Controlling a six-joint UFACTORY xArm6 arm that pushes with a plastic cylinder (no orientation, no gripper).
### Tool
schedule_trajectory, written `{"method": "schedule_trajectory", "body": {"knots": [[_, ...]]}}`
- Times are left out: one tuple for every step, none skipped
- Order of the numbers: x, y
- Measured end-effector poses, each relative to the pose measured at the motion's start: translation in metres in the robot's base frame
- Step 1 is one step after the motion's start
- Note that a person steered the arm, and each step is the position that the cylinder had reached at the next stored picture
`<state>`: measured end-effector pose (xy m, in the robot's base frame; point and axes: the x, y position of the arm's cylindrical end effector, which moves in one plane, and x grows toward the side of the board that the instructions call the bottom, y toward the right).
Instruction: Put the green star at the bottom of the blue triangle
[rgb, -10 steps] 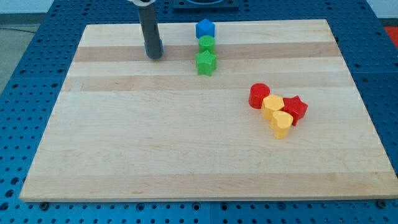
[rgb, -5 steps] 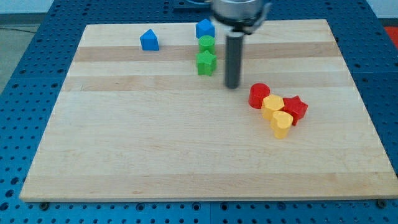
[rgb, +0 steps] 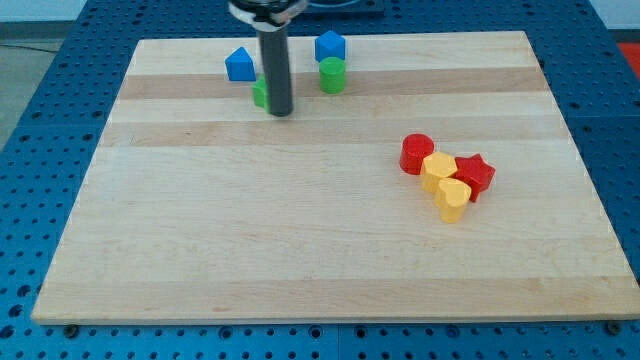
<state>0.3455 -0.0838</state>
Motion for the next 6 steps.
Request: {"method": "schedule_trajectory", "body": {"knots": [[-0.009,-0.019],[-0.027,-0.019],[-0.023,-0.005],[-0.012,0.04],[-0.033,0.019],[-0.044,-0.016]]}}
